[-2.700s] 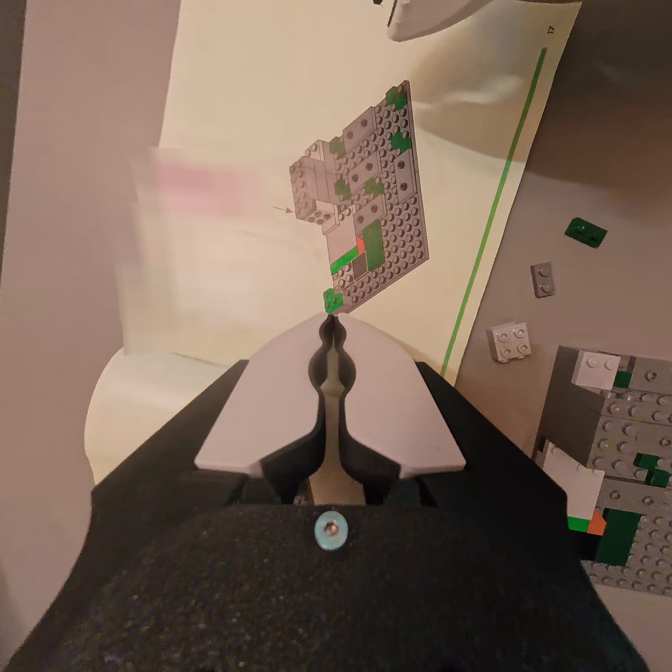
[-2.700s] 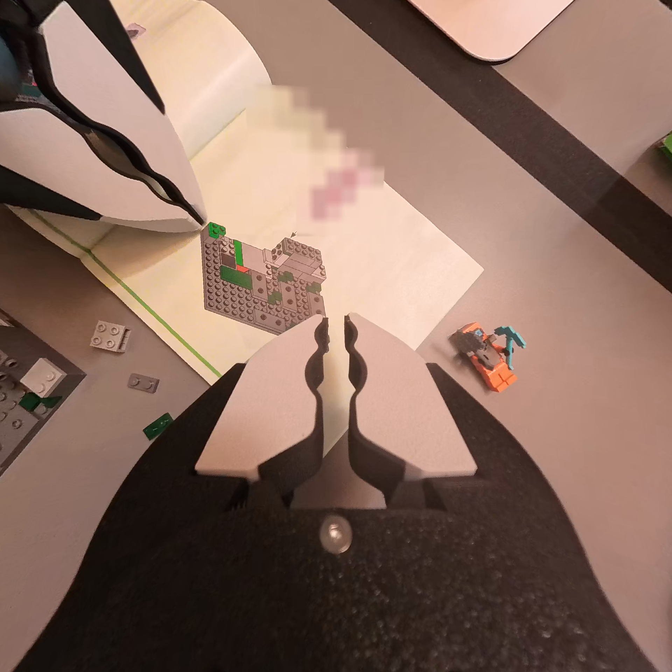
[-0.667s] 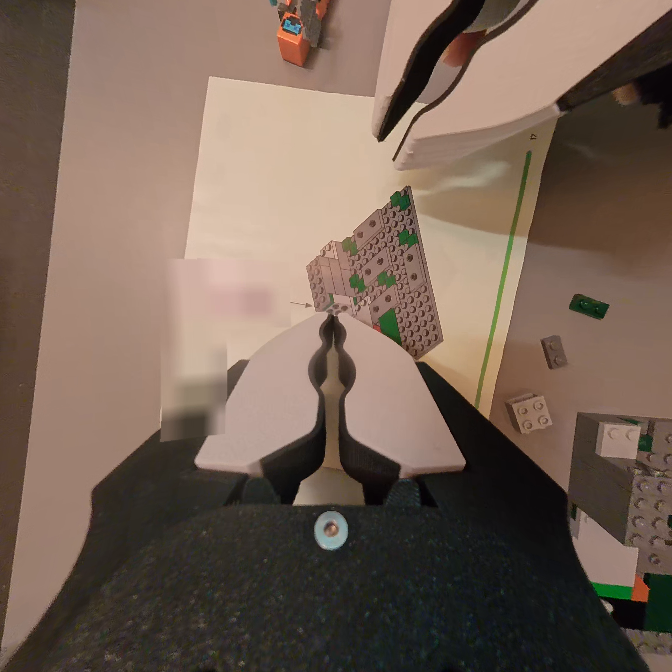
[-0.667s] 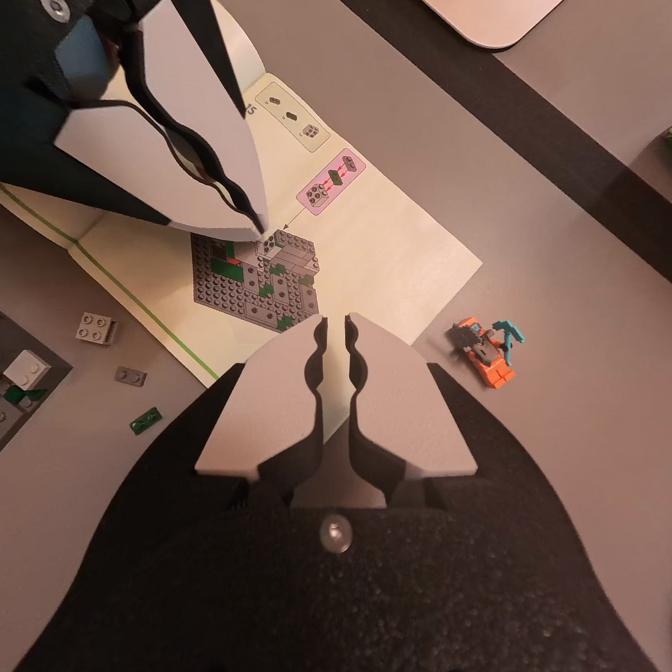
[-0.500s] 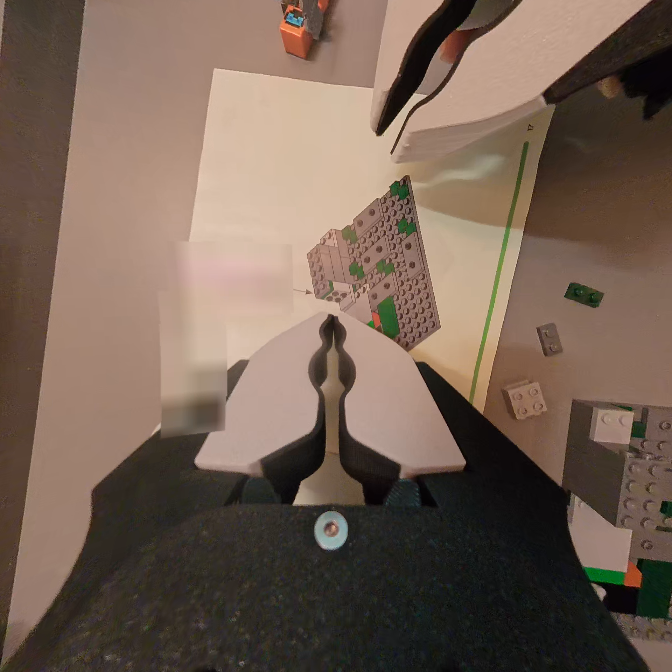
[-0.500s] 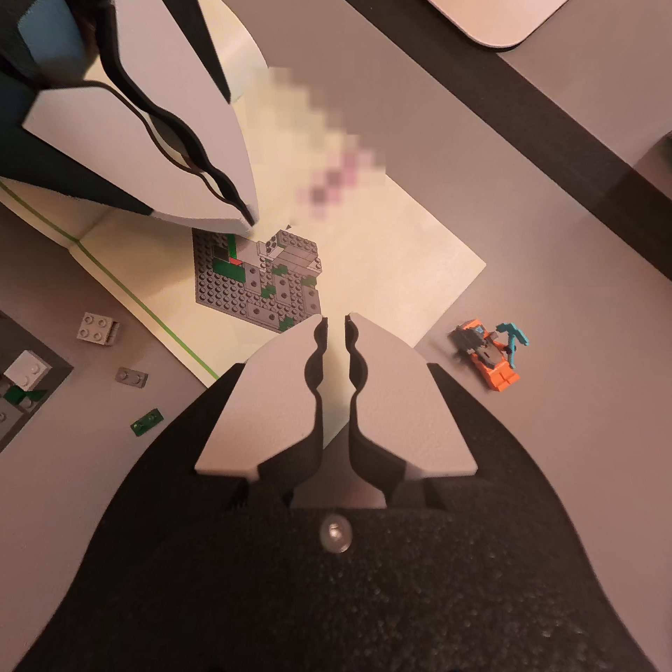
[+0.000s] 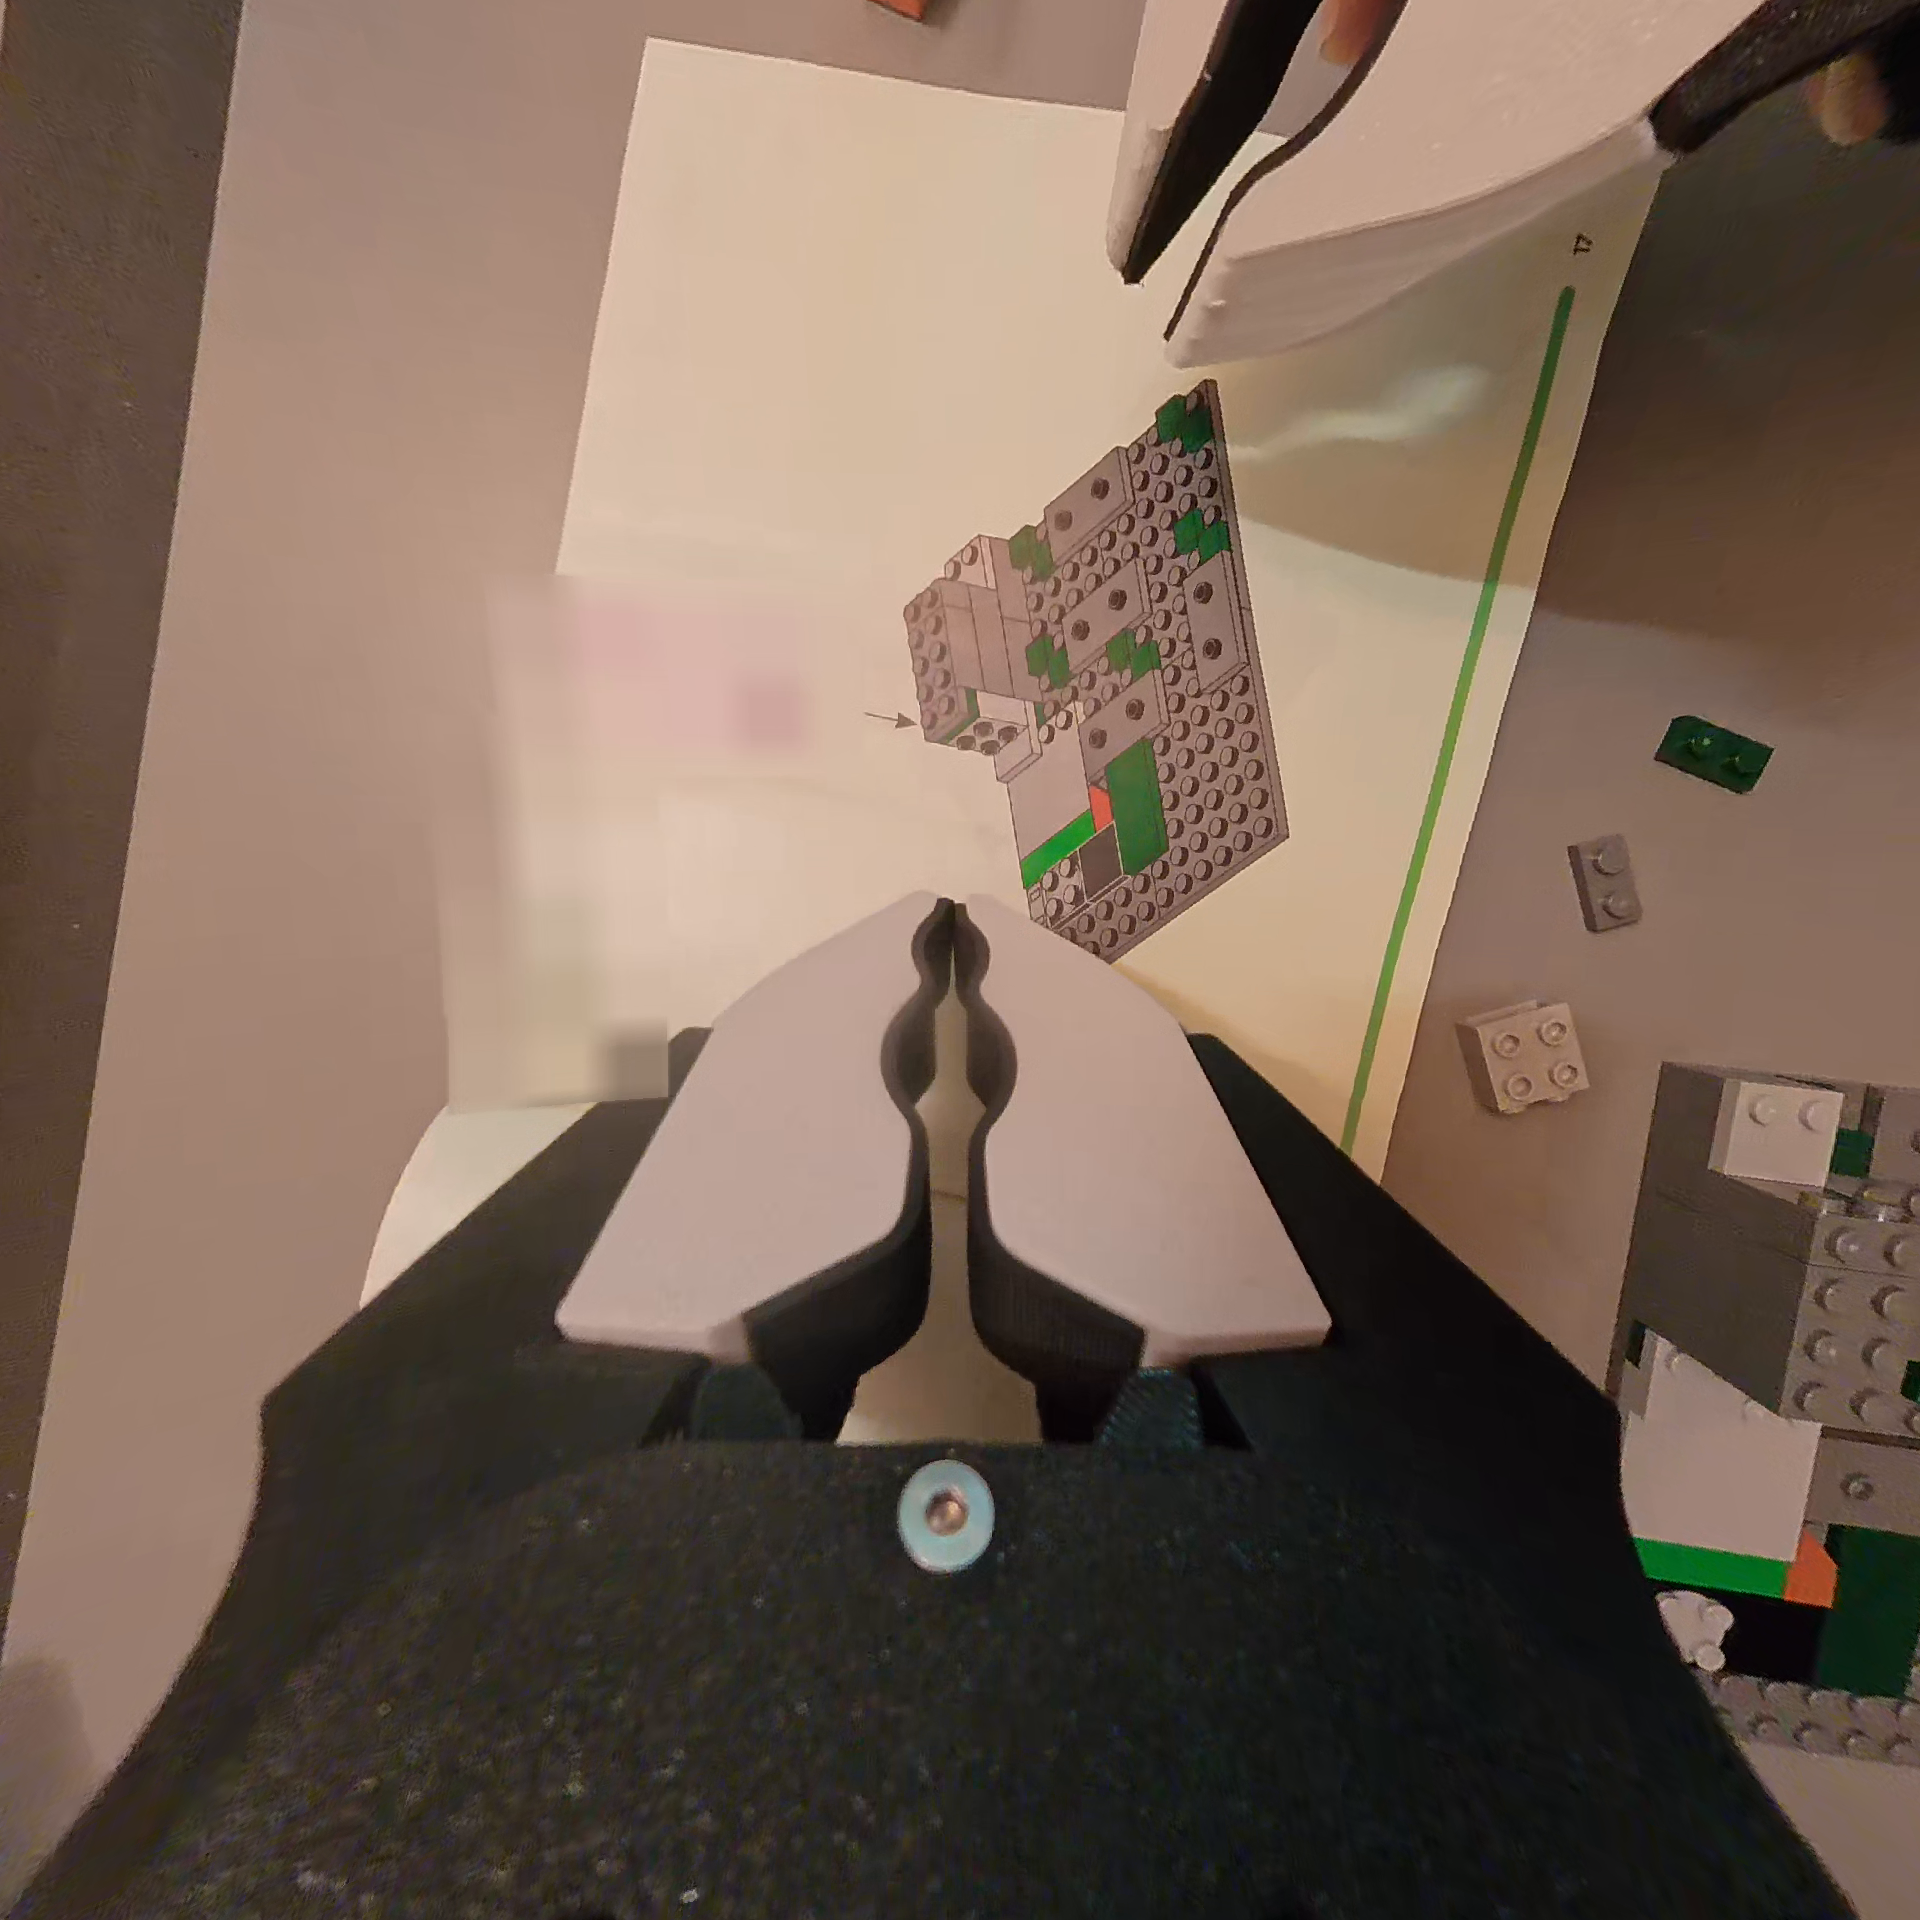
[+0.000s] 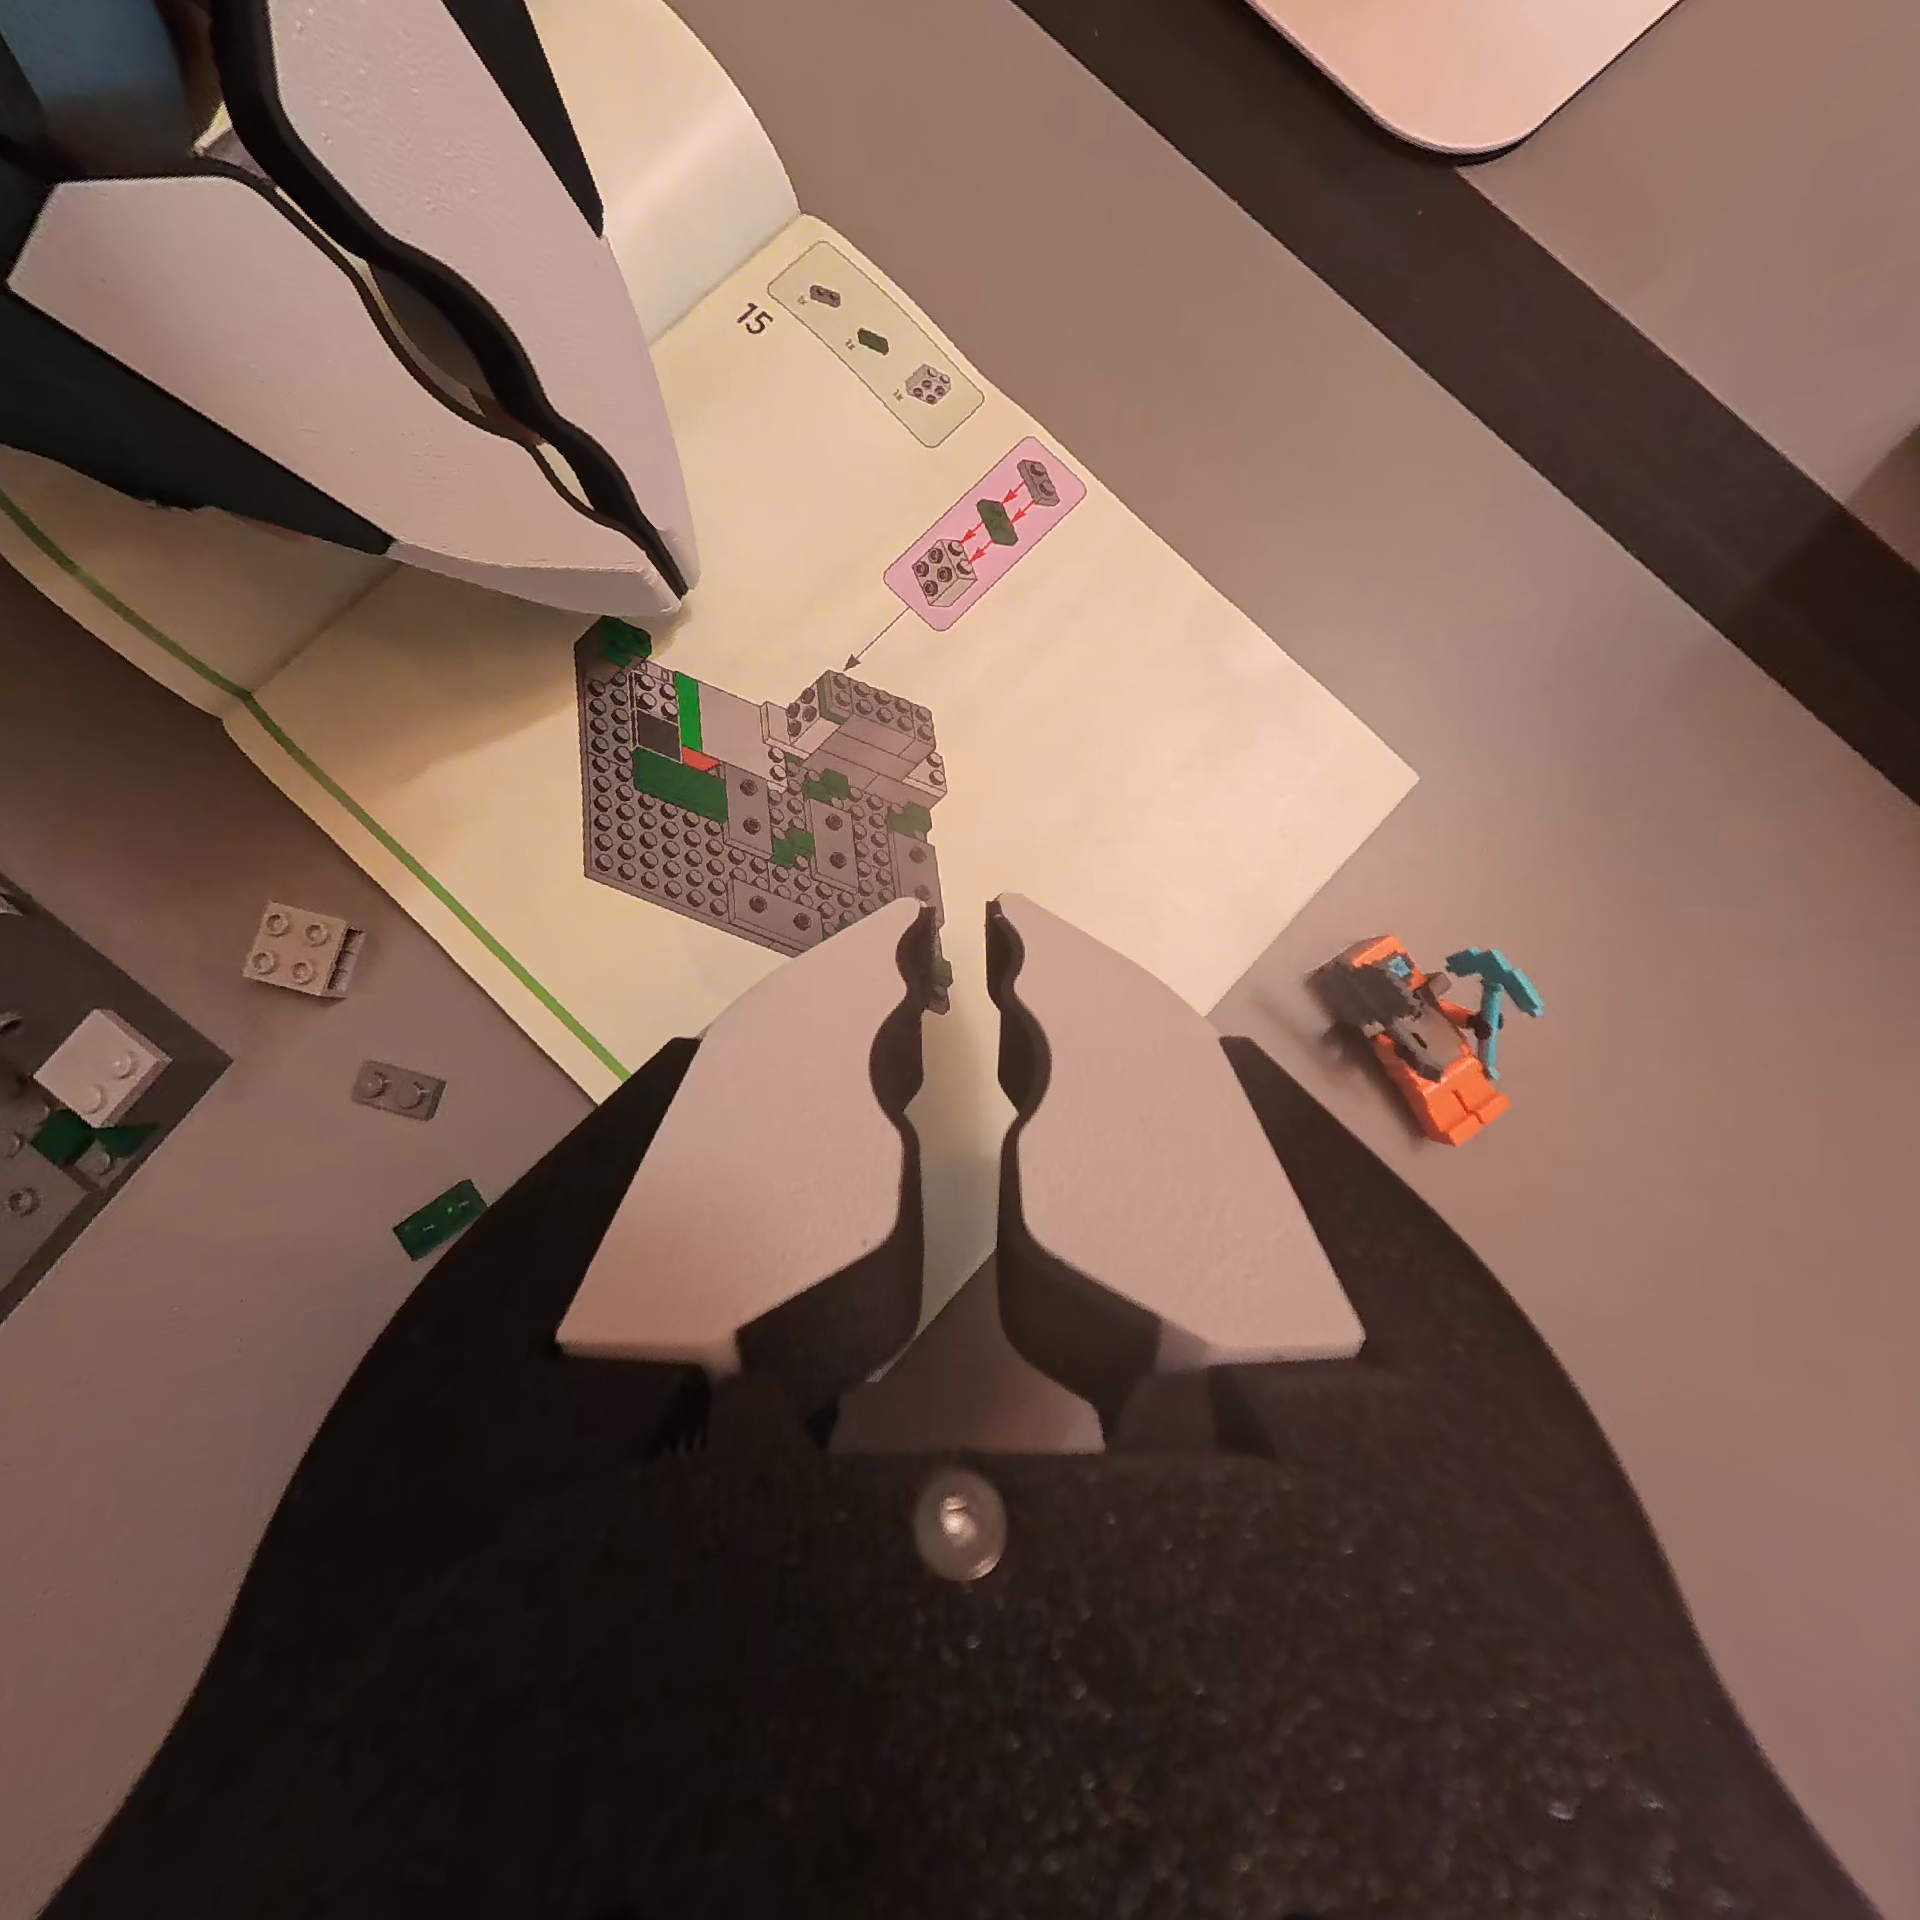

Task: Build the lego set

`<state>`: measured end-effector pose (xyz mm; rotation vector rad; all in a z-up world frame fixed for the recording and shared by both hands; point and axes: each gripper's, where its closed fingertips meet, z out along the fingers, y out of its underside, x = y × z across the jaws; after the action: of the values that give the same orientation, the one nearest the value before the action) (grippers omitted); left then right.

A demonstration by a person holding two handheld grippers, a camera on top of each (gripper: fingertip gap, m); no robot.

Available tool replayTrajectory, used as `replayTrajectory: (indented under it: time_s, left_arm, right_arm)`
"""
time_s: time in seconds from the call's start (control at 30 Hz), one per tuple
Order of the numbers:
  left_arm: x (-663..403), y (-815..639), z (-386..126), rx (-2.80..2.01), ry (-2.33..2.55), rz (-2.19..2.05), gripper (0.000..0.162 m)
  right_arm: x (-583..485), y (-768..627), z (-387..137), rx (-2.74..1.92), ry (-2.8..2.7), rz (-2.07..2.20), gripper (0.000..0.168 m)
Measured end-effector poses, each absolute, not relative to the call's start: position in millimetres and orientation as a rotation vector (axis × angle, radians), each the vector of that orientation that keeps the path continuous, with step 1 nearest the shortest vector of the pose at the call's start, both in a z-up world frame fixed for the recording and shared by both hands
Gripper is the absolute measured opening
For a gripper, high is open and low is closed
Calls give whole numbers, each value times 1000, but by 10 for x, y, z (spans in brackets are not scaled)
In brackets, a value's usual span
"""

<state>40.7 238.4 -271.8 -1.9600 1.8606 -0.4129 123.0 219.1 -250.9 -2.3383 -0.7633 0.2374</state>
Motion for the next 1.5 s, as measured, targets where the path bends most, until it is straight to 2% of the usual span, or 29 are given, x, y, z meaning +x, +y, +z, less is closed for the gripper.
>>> replayTrajectory:
  time_s: [1.1, 1.5]
  left_arm:
    - [396, 2365, -2726, -1860, 1981, -432, 0]
    - [371, 2391, -2715, -1868, 1958, -436, 0]
  right_arm:
    - [1214, 2199, -2521, -2325, -765, 255, 9]
    - [802, 2286, -2546, -2185, -988, 340, 5]
